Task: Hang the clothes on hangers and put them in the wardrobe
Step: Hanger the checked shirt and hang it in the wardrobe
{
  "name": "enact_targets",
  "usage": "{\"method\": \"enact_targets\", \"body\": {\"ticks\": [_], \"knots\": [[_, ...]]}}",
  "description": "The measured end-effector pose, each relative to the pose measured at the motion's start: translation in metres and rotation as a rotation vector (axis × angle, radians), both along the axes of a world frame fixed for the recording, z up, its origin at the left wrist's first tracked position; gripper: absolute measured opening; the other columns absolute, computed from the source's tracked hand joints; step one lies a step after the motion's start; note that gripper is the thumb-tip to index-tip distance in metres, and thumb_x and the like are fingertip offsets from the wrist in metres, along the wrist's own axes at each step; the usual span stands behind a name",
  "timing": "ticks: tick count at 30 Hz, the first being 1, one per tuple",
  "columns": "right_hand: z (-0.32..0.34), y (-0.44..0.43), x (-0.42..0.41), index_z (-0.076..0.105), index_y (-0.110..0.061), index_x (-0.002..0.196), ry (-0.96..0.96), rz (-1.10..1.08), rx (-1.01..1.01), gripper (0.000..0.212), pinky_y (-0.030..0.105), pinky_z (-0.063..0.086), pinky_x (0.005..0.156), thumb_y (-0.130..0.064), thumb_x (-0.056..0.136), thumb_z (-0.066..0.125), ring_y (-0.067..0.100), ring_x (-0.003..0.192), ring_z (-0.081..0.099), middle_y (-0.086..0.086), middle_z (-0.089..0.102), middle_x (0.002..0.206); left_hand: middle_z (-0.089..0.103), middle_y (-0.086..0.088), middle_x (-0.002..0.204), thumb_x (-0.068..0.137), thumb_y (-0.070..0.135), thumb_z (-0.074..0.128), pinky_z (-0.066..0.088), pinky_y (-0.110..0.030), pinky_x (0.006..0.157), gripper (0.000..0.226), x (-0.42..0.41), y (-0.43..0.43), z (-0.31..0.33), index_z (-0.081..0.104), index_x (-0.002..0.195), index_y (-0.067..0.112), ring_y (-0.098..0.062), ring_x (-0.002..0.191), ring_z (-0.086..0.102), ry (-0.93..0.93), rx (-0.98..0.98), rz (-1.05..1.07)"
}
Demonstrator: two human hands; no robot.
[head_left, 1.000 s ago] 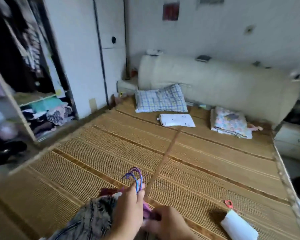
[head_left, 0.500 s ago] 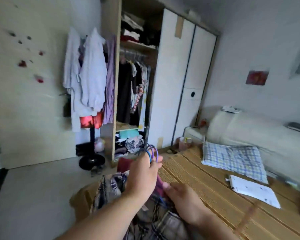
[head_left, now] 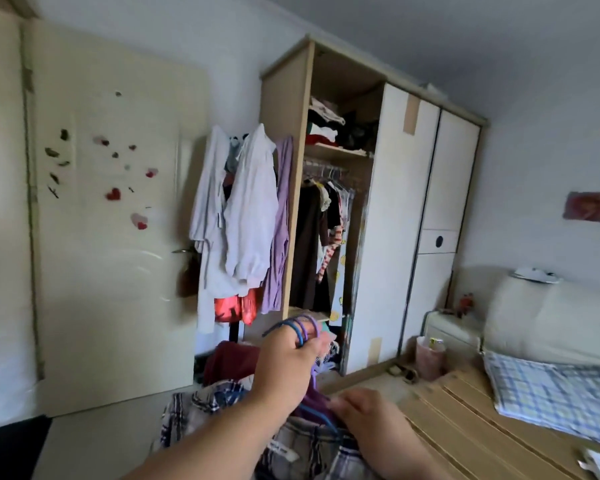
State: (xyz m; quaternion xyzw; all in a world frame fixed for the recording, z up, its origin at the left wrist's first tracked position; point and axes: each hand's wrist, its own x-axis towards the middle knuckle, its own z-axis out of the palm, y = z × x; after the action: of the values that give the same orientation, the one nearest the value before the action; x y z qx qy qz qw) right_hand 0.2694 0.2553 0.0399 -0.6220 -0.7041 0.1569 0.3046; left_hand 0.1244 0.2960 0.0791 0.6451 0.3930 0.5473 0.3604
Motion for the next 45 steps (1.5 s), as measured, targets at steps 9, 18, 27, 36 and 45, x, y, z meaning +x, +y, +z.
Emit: {"method": "enact_targets", "body": {"ticks": [9, 18, 27, 36, 45], "knots": [[-0.002, 0.169, -0.07, 0.055, -0.012, 0.073, 0.027, 0.057, 0.002, 0.031, 0.031, 0.039, 0.06, -0.036, 0.093, 0.05, 0.012, 0.064, 0.053, 0.0, 0.061, 0.07, 0.064, -0.002, 0.082, 0.077, 0.022, 0.057, 0.052, -0.045, 0.083, 0.002, -0.074, 0.164, 0.004, 0.059, 0.077, 0.02, -0.016, 0.079, 0.061, 0.041, -0.009, 0.022], [0.022, 0.374, -0.125, 0.054, -0.019, 0.079, 0.05, 0.272, 0.049, 0.031, 0.033, 0.047, 0.072, -0.039, 0.098, 0.04, 0.019, 0.074, 0.061, 0.005, 0.064, 0.077, 0.069, 0.006, 0.093, 0.093, 0.001, 0.043, 0.054, -0.025, 0.073, 0.033, -0.13, 0.358, 0.032, 0.061, 0.082, 0.026, -0.004, 0.078, 0.069, -0.09, -0.061, 0.123], [0.033, 0.534, -0.152, 0.053, -0.034, 0.078, 0.012, 0.23, -0.001, 0.037, 0.017, 0.041, 0.056, -0.058, 0.059, 0.073, 0.001, 0.062, 0.056, -0.009, 0.062, 0.073, 0.073, 0.002, 0.091, 0.09, 0.003, 0.053, 0.052, -0.022, 0.068, 0.025, -0.16, 0.527, 0.042, 0.062, 0.082, 0.024, -0.006, 0.078, 0.07, -0.206, -0.075, 0.1], [-0.008, 0.674, -0.154, 0.046, -0.032, 0.072, -0.102, -0.175, 0.034, 0.019, 0.032, 0.046, 0.054, -0.039, 0.066, 0.062, 0.014, 0.061, 0.056, -0.004, 0.059, 0.069, 0.074, 0.01, 0.081, 0.065, 0.028, 0.063, 0.049, -0.032, 0.071, 0.025, -0.146, 0.694, 0.013, 0.069, 0.079, 0.048, -0.017, 0.077, 0.065, -0.07, -0.091, -0.211], [0.015, 0.727, -0.101, 0.045, -0.032, 0.064, -0.194, -0.51, 0.125, 0.013, 0.03, 0.032, 0.046, -0.041, 0.061, 0.055, 0.012, 0.051, 0.044, -0.001, 0.05, 0.055, 0.072, 0.007, 0.085, 0.096, 0.005, 0.045, 0.058, -0.031, 0.07, 0.022, -0.076, 0.784, 0.034, 0.058, 0.093, 0.023, -0.006, 0.077, 0.071, -0.033, -0.13, -0.595]]}}
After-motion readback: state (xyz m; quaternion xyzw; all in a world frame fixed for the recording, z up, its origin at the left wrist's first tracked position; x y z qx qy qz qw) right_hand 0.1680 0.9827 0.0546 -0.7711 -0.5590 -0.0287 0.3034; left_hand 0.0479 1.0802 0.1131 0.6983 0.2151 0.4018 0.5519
